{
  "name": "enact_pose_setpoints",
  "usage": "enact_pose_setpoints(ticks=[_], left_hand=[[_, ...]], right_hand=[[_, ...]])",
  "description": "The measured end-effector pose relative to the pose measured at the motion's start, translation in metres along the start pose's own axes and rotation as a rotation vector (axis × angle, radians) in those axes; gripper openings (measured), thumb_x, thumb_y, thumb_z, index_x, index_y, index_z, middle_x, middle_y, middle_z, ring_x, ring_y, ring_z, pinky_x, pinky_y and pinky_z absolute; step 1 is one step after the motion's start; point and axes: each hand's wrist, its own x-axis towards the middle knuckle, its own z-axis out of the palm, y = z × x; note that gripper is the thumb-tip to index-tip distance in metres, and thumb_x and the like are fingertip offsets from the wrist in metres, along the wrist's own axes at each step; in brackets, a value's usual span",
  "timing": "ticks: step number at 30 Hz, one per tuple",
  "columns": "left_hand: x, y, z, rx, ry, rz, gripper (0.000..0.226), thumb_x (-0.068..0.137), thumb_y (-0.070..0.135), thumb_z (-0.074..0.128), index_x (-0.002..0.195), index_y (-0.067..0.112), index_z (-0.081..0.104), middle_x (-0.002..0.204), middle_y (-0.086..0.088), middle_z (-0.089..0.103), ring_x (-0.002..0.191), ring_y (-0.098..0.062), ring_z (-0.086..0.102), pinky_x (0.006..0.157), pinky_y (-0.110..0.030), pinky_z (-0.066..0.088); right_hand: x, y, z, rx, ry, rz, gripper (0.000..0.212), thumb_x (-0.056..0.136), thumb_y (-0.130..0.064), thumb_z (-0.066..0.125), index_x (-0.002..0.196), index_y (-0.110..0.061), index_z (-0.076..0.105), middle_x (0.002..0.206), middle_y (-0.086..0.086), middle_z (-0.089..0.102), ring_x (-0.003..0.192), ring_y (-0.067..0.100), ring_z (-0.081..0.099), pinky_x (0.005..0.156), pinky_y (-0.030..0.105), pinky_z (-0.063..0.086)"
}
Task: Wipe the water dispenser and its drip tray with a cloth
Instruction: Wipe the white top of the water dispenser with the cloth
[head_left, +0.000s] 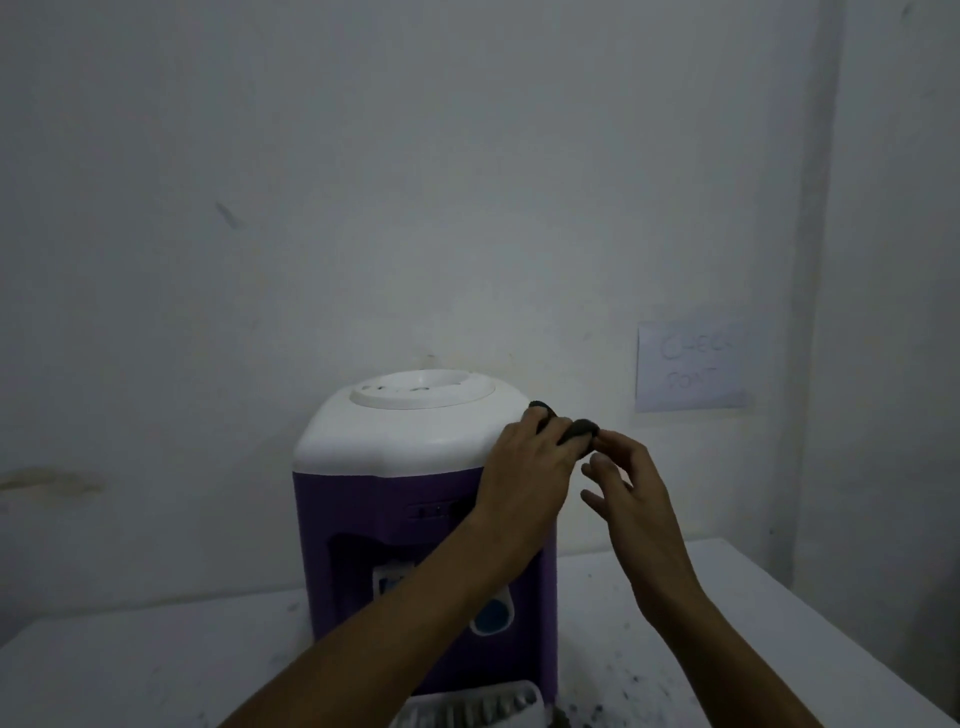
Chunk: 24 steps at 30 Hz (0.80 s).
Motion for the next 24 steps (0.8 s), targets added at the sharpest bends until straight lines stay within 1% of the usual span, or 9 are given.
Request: enact_pose_setpoints(ticks=[3, 7, 9, 12, 15, 17, 19, 22, 24], left_hand=[[-0.006, -0.005, -0.010, -0.129, 0.046, -0.110, 0.064, 0.071, 0.007, 0.077, 0.130, 0.018, 0.054, 0.120, 0.000, 0.063, 0.108, -0.023, 0.054, 0.082, -0.033, 0.053], [-0.012, -0.011, -0.022, -0.222, 0.125, -0.212, 0.048, 0.086, 0.010, 0.063, 0.132, 0.013, 0.052, 0.125, -0.005, 0.060, 0.114, -0.025, 0.051, 0.092, -0.034, 0.049], [-0.015, -0.014, -0.027, -0.274, 0.125, -0.237, 0.045, 0.093, 0.016, 0.054, 0.137, 0.016, 0.047, 0.133, -0.002, 0.054, 0.121, -0.021, 0.043, 0.099, -0.029, 0.042], [-0.021, -0.021, -0.033, -0.346, 0.096, -0.242, 0.045, 0.094, 0.022, 0.051, 0.139, 0.024, 0.044, 0.140, 0.001, 0.044, 0.126, -0.015, 0.037, 0.103, -0.021, 0.033], [-0.028, -0.029, -0.046, -0.442, 0.038, -0.204, 0.044, 0.093, 0.030, 0.054, 0.136, 0.031, 0.045, 0.143, 0.002, 0.039, 0.128, -0.013, 0.039, 0.105, -0.022, 0.033], [-0.035, -0.032, -0.052, -0.496, -0.018, -0.176, 0.043, 0.094, 0.035, 0.051, 0.136, 0.035, 0.044, 0.145, 0.005, 0.036, 0.127, -0.012, 0.041, 0.106, -0.028, 0.038], [-0.043, -0.035, -0.055, -0.500, -0.048, -0.141, 0.042, 0.094, 0.040, 0.048, 0.136, 0.039, 0.042, 0.146, 0.008, 0.034, 0.126, -0.009, 0.041, 0.105, -0.032, 0.041], [-0.062, -0.045, -0.059, -0.504, -0.040, -0.089, 0.043, 0.092, 0.049, 0.043, 0.135, 0.045, 0.040, 0.146, 0.016, 0.034, 0.128, 0.002, 0.036, 0.106, -0.021, 0.035], [-0.074, -0.054, -0.064, -0.493, -0.019, -0.074, 0.044, 0.089, 0.056, 0.036, 0.132, 0.046, 0.041, 0.143, 0.021, 0.035, 0.128, 0.007, 0.032, 0.102, -0.010, 0.027]], right_hand=[[0.002, -0.010, 0.005, -0.019, 0.009, -0.020, 0.033, 0.095, -0.028, 0.051, 0.128, -0.030, 0.044, 0.123, -0.018, 0.049, 0.100, 0.004, 0.060, 0.087, 0.029, 0.053], [0.016, -0.022, 0.017, -0.040, -0.070, 0.071, 0.040, 0.094, -0.033, 0.054, 0.133, -0.029, 0.043, 0.117, -0.011, 0.056, 0.102, 0.007, 0.060, 0.086, 0.028, 0.053], [0.023, -0.027, 0.023, -0.061, -0.140, 0.094, 0.030, 0.094, -0.031, 0.055, 0.123, -0.027, 0.051, 0.108, -0.010, 0.062, 0.098, 0.006, 0.061, 0.081, 0.023, 0.053], [0.025, -0.035, 0.024, -0.039, -0.192, 0.125, 0.016, 0.092, -0.028, 0.058, 0.105, -0.020, 0.063, 0.096, -0.004, 0.069, 0.092, 0.011, 0.066, 0.074, 0.020, 0.054], [0.021, -0.038, 0.014, 0.133, -0.277, 0.216, 0.019, 0.092, -0.027, 0.058, 0.103, -0.016, 0.068, 0.094, 0.001, 0.073, 0.088, 0.016, 0.069, 0.078, 0.025, 0.055], [0.016, -0.038, 0.007, 0.261, -0.314, 0.305, 0.023, 0.092, -0.027, 0.057, 0.106, -0.013, 0.069, 0.095, 0.006, 0.072, 0.083, 0.019, 0.067, 0.073, 0.026, 0.053], [0.011, -0.036, 0.001, 0.347, -0.307, 0.406, 0.027, 0.091, -0.028, 0.058, 0.110, -0.011, 0.068, 0.102, 0.009, 0.072, 0.094, 0.023, 0.067, 0.078, 0.032, 0.055], [0.003, -0.026, -0.016, 0.468, -0.202, 0.541, 0.041, 0.082, -0.033, 0.066, 0.115, -0.009, 0.064, 0.110, 0.013, 0.070, 0.108, 0.031, 0.062, 0.092, 0.045, 0.052], [-0.005, -0.017, -0.031, 0.585, -0.086, 0.629, 0.044, 0.081, -0.032, 0.066, 0.117, -0.007, 0.062, 0.114, 0.016, 0.067, 0.109, 0.035, 0.060, 0.088, 0.048, 0.052]])
